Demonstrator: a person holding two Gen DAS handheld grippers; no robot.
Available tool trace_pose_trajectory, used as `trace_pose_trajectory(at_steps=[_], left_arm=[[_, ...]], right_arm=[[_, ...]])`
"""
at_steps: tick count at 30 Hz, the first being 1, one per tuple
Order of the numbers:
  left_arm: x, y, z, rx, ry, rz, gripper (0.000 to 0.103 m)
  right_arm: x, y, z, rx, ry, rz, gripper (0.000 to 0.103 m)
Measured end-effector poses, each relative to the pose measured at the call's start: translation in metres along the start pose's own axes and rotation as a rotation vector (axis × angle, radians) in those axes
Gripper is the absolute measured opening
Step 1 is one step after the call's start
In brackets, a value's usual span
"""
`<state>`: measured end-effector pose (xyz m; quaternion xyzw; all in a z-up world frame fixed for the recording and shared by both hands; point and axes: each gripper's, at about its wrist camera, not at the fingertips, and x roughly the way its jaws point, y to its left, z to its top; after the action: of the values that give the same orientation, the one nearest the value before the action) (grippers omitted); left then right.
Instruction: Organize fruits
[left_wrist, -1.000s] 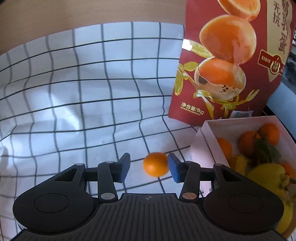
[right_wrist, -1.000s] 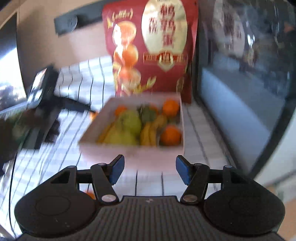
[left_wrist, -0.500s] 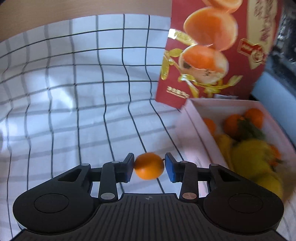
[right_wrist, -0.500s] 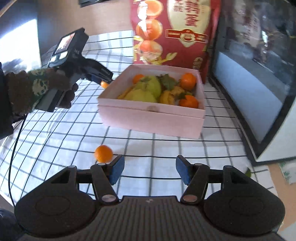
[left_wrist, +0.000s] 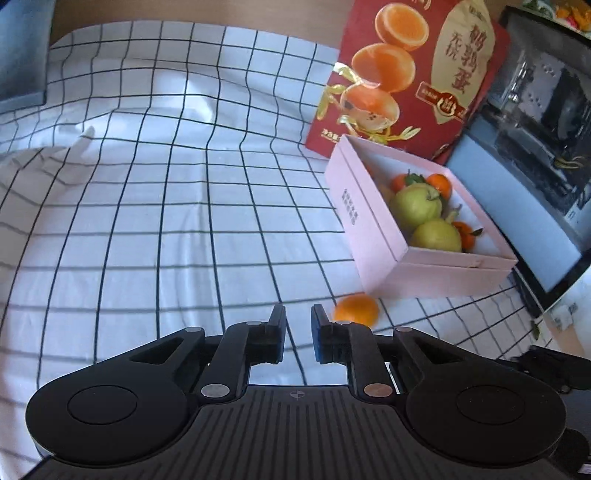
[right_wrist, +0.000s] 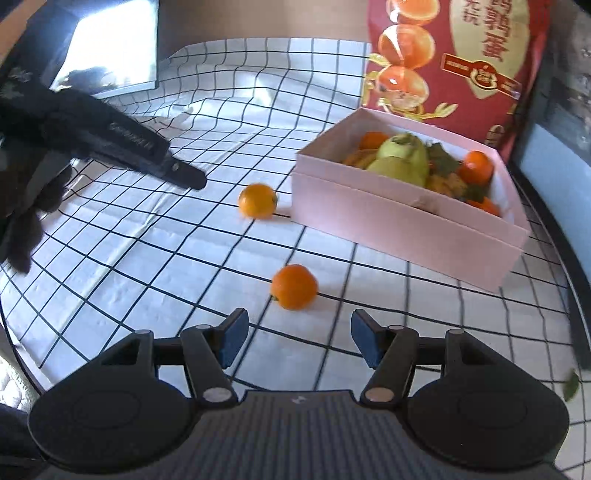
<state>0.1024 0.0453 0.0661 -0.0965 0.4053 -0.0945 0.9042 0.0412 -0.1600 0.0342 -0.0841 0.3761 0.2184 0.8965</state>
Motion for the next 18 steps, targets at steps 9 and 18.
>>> trace_pose_trajectory(at_steps=[9,18], left_arm=[[-0.017,-0.002,-0.028,-0.047,0.029,-0.031,0.020],[-0.021,-0.019,-0.013,0.098,-0.015,-0.023,0.021]], right_arm=[[0.010,0.015,0.009,0.005,-0.088,0.018,0.051],[0.019,0.027,0.007,-0.080,-0.089,0.021,0.046]])
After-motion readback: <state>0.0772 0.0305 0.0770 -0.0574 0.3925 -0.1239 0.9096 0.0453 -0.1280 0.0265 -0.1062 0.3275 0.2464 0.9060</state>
